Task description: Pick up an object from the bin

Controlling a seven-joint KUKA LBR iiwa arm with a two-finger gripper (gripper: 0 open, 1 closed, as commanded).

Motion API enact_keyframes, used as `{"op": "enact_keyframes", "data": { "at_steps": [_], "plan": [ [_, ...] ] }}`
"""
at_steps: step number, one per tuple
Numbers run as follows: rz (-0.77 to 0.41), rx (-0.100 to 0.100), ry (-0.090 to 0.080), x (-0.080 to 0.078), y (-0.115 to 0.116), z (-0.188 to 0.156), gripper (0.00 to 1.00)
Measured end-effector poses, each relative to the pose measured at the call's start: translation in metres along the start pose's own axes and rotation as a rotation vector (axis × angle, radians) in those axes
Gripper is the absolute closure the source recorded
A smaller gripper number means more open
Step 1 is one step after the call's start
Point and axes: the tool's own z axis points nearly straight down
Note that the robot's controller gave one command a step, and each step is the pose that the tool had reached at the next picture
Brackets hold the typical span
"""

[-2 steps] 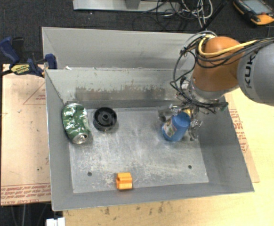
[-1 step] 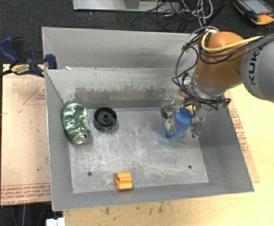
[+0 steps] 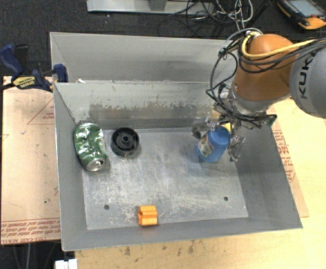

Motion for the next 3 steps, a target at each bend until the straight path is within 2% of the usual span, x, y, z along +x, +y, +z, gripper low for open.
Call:
{"op": "enact_keyframes", "data": {
  "at_steps": [3],
  "plan": [
    [0.003,-0.005,0.002,-0.0007,0.0006,-0.0082,1.0]
  ]
}}
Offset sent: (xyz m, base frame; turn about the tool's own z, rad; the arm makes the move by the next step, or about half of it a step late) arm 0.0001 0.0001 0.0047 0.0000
